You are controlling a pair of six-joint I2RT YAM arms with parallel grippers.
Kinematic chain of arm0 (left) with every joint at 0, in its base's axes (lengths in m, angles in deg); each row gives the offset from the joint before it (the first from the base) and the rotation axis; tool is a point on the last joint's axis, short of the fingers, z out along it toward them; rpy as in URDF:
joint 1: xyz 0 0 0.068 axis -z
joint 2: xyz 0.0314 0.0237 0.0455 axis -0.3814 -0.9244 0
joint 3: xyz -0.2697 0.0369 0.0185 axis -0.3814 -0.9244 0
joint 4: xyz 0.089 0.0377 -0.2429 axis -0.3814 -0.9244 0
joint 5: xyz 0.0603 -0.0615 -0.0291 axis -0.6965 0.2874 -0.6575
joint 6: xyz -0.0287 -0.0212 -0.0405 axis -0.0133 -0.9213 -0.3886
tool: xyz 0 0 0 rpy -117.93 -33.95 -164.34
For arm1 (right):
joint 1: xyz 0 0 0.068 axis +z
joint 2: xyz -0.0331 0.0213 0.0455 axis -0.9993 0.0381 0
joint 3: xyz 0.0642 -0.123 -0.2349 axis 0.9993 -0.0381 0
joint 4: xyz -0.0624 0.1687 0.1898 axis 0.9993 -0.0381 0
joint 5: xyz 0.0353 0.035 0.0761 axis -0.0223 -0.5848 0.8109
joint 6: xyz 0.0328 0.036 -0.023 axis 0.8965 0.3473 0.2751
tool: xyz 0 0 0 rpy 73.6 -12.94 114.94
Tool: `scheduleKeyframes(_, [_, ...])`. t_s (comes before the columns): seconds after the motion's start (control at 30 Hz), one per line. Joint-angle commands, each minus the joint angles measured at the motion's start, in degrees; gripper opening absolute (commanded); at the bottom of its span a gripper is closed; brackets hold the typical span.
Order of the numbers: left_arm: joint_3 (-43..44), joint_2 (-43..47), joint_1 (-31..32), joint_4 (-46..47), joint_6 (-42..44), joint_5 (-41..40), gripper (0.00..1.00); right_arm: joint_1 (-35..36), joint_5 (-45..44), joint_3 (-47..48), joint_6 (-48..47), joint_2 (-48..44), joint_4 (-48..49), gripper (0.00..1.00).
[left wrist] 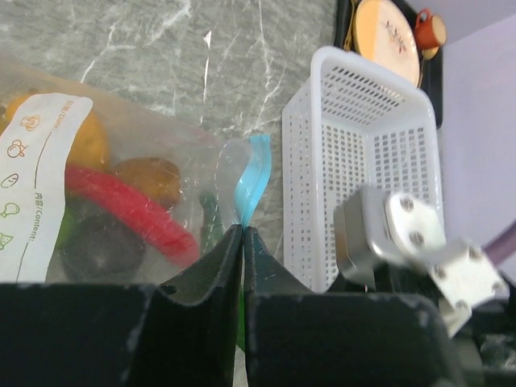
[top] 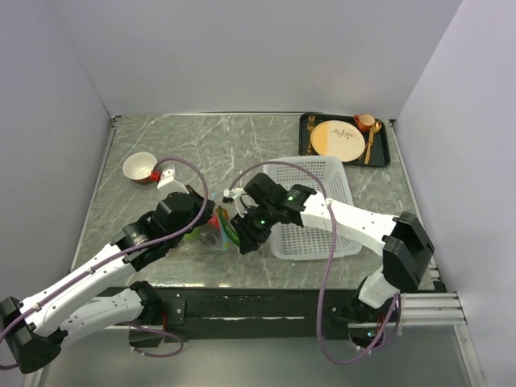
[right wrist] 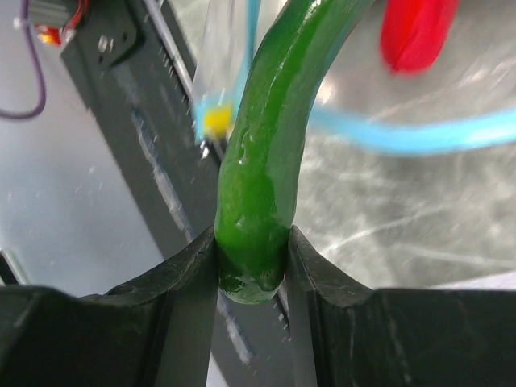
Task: Place the food in the zip-top bag and seal the zipper
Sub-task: Place the fake vegetable in the zipper food storage bag.
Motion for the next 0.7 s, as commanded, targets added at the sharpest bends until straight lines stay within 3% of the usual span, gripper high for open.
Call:
scheduleKeyframes(0.0, [2.8, -1.71, -0.2, 1.53, 3.79, 3.09, 0.1, -0.52, -1.82, 7.55, -2.48, 4.77, -0.82, 0.2])
scheduleKeyframes(0.27, [3.33, -1.72, -0.29, 1.44, 4.77, 4.15, 0.1, -4.81, -1.99, 14.06, -3.36, 11.2, -0.65, 0.2])
scheduleKeyframes(0.43, [3.5, -0.57, -0.2, 0.83, 4.59, 3.27, 0.1, -9.39, 1.6, 13.11, 4.37, 12.61, 5.41, 0.21])
scheduleKeyframes(0.67, [2.8, 0.13, -0.29, 0.65, 2.83, 1.6, 0.11, -8.52, 3.1, 9.42, 10.17, 11.74, 14.28, 0.24])
